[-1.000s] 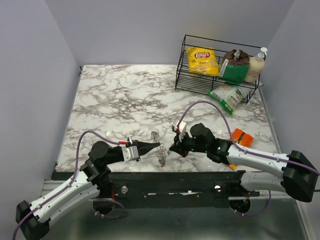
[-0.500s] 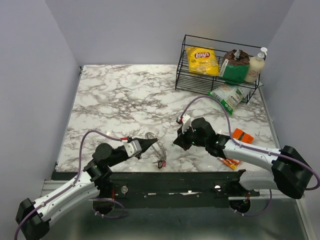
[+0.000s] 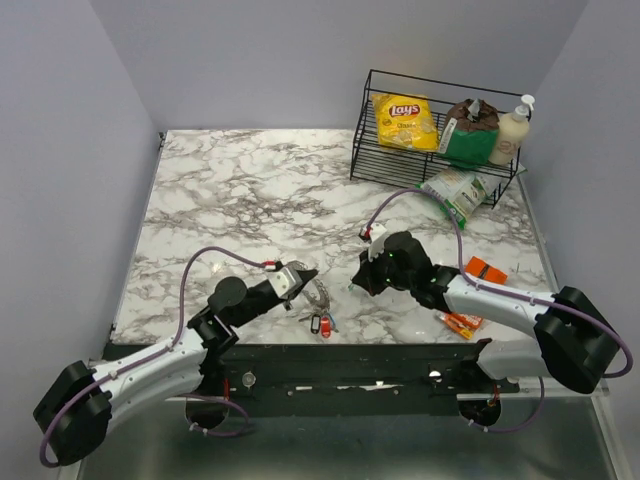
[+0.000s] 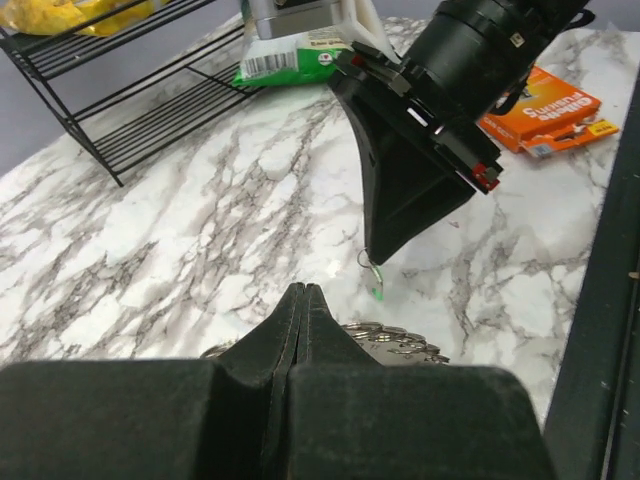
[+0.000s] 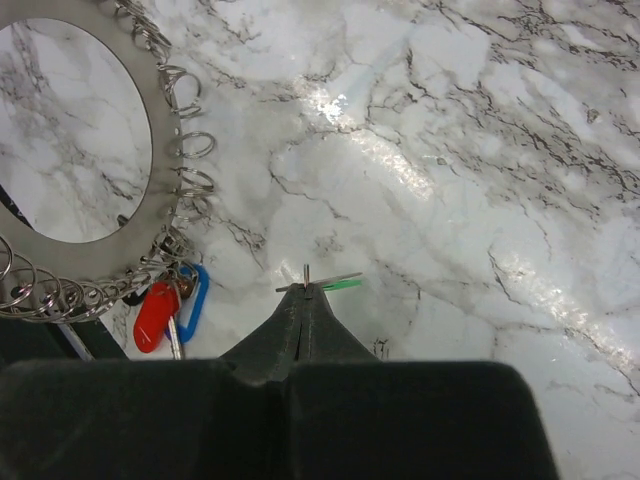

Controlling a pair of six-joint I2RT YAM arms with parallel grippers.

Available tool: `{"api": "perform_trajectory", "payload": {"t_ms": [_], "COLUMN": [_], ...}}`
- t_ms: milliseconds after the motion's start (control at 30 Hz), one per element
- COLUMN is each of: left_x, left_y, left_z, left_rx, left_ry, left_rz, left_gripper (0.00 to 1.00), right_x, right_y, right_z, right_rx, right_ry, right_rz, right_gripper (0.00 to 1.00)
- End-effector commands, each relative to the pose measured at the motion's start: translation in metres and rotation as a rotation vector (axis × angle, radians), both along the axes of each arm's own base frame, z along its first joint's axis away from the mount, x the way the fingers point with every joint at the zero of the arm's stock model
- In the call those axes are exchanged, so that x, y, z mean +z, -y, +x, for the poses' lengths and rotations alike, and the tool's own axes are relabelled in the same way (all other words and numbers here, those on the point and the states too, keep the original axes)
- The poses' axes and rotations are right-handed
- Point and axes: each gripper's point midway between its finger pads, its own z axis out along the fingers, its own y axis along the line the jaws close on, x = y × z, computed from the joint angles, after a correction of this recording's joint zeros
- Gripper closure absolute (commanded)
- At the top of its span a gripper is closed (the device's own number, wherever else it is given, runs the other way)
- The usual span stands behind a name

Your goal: Put the keys on the keyring

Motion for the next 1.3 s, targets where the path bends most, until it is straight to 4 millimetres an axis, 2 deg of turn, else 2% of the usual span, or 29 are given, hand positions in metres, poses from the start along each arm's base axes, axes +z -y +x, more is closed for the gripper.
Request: {"api": "perform_trajectory", "payload": {"t_ms": [0, 33, 67, 133, 167, 233, 267, 300, 333, 367, 433, 467, 500, 533, 567, 667, 733, 800, 833, 900, 933, 967, 1000, 1067, 1100, 1167, 1200, 1267], "left_x": [0.010, 0.009, -0.001, 0.003, -0.009, -0.005, -0.018, -0.011, -0.014, -0.028, -0.024, -0.035, -0.037, -0.034, -0.045, -0.049, -0.050, -0.049, -0.048, -0.043, -0.043, -0.037, -0.034, -0.028, -0.027, -0.024, -0.022, -0.018], "left_y": [0.005, 0.008, 0.010, 0.016, 0.019, 0.026, 0.034, 0.035, 0.037, 0.039, 0.042, 0.043, 0.044, 0.044, 0.045, 0.043, 0.041, 0.041, 0.040, 0.038, 0.037, 0.037, 0.036, 0.035, 0.035, 0.034, 0.033, 0.031], "left_z": [0.029, 0.032, 0.037, 0.044, 0.050, 0.059, 0.059, 0.072, 0.077, 0.084, 0.098, 0.105, 0.108, 0.118, 0.121, 0.135, 0.140, 0.141, 0.142, 0.143, 0.142, 0.140, 0.140, 0.136, 0.134, 0.130, 0.130, 0.127], "left_rx": [0.082, 0.075, 0.077, 0.071, 0.068, 0.051, 0.007, 0.018, 0.022, 0.020, 0.005, 0.012, 0.007, 0.020, 0.023, 0.068, 0.089, 0.096, 0.099, 0.109, 0.112, 0.111, 0.111, 0.105, 0.100, 0.100, 0.107, 0.114], "left_ry": [0.017, 0.014, -0.012, -0.008, -0.040, -0.056, -0.094, -0.103, -0.130, -0.168, -0.210, -0.247, -0.260, -0.256, -0.283, -0.293, -0.290, -0.287, -0.286, -0.277, -0.275, -0.265, -0.258, -0.254, -0.257, -0.295, -0.302, -0.325], "left_rz": [0.005, 0.017, 0.042, 0.030, 0.056, 0.049, 0.073, 0.059, 0.061, 0.080, 0.060, 0.070, 0.068, 0.061, 0.079, 0.086, 0.088, 0.084, 0.083, 0.078, 0.078, 0.070, 0.067, 0.063, 0.065, 0.055, 0.050, 0.029], "left_gripper": [1.00, 1.00, 1.00, 1.00, 1.00, 1.00, 1.00, 1.00, 1.00, 1.00, 1.00, 1.00, 1.00, 0.95, 0.81, 0.62, 0.57, 0.47, 0.42, 0.25, 0.23, 0.06, 0.05, 0.01, 0.01, 0.01, 0.01, 0.01], "right_x": [-0.009, -0.011, -0.013, -0.016, -0.019, -0.022, -0.023, -0.025, -0.025, -0.032, -0.034, -0.038, -0.042, -0.042, -0.042, -0.044, -0.046, -0.046, -0.048, -0.046, -0.046, -0.043, -0.041, -0.035, -0.031, -0.027, -0.024, -0.019], "right_y": [0.014, 0.018, 0.021, 0.026, 0.028, 0.032, 0.034, 0.035, 0.036, 0.039, 0.040, 0.042, 0.043, 0.042, 0.041, 0.041, 0.041, 0.041, 0.041, 0.040, 0.040, 0.039, 0.039, 0.038, 0.038, 0.040, 0.039, 0.037], "right_z": [0.009, 0.011, 0.012, 0.014, 0.015, 0.017, 0.018, 0.019, 0.022, 0.021, 0.026, 0.027, 0.027, 0.030, 0.030, 0.033, 0.034, 0.036, 0.037, 0.039, 0.039, 0.040, 0.040, 0.041, 0.040, 0.037, 0.037, 0.037], "right_rx": [-0.088, -0.105, -0.117, -0.137, -0.148, -0.168, -0.178, -0.187, -0.202, -0.212, -0.236, -0.249, -0.256, -0.262, -0.265, -0.280, -0.285, -0.288, -0.290, -0.296, -0.296, -0.292, -0.287, -0.283, -0.275, -0.259, -0.252, -0.241], "right_ry": [-0.030, -0.040, -0.048, -0.059, -0.070, -0.081, -0.091, -0.099, -0.106, -0.133, -0.145, -0.156, -0.171, -0.174, -0.179, -0.188, -0.192, -0.193, -0.197, -0.192, -0.191, -0.184, -0.179, -0.163, -0.158, -0.164, -0.161, -0.154], "right_rz": [-0.019, -0.022, -0.023, -0.032, -0.037, -0.040, -0.040, -0.043, -0.043, -0.063, -0.075, -0.089, -0.101, -0.100, -0.100, -0.103, -0.107, -0.110, -0.113, -0.111, -0.110, -0.104, -0.102, -0.092, -0.087, -0.102, -0.098, -0.094], "right_gripper": [0.99, 0.99, 0.99, 0.99, 0.99, 0.99, 0.99, 0.99, 0.99, 0.99, 0.99, 0.99, 0.99, 0.99, 0.99, 0.99, 0.99, 0.99, 0.99, 0.99, 0.98, 0.95, 0.85, 0.73, 0.58, 0.44, 0.30, 0.18]}}
